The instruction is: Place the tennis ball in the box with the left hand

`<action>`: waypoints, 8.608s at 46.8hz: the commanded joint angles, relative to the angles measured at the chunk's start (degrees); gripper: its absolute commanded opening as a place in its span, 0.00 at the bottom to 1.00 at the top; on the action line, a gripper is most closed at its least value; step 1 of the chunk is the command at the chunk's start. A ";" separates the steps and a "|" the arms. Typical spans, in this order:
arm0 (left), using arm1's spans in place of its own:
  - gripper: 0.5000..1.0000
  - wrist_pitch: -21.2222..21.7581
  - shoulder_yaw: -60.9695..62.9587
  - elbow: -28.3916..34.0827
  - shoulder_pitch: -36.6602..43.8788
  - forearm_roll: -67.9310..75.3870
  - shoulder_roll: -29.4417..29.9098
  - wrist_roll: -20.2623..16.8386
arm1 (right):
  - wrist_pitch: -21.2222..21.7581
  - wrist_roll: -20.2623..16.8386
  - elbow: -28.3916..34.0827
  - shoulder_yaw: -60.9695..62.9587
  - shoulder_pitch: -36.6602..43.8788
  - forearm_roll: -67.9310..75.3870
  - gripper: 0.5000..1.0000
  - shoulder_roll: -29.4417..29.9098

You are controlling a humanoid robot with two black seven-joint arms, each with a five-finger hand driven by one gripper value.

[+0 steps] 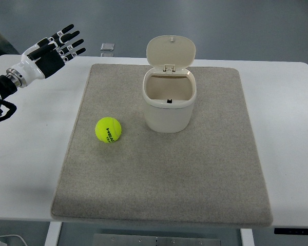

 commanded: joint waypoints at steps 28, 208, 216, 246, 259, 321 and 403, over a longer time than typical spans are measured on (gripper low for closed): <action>0.98 0.00 -2.90 -2.30 -1.49 28.66 3.43 -1.58 | 0.00 0.00 0.00 0.00 0.00 0.00 0.88 0.00; 0.43 36.85 4.93 -42.65 14.77 112.69 13.01 -23.73 | 0.00 0.00 0.00 0.00 0.00 0.00 0.88 0.00; 0.40 36.85 4.93 -42.73 14.77 112.60 13.01 -23.82 | 0.00 0.00 0.00 0.00 0.00 0.00 0.88 0.00; 0.00 43.52 4.05 -43.17 14.59 111.89 13.36 -25.04 | 0.00 0.00 0.00 0.00 0.00 0.00 0.88 0.00; 0.00 55.39 2.47 -49.67 13.28 114.00 16.35 -28.30 | 0.00 0.00 0.00 0.00 0.00 0.00 0.88 0.00; 0.65 55.30 0.79 -37.99 -1.94 143.28 -2.90 -27.60 | 0.00 0.00 0.00 0.00 0.00 0.00 0.88 0.00; 0.98 28.70 -0.26 -31.14 9.67 54.43 11.25 -27.42 | 0.00 0.00 0.00 0.00 0.00 0.00 0.88 0.00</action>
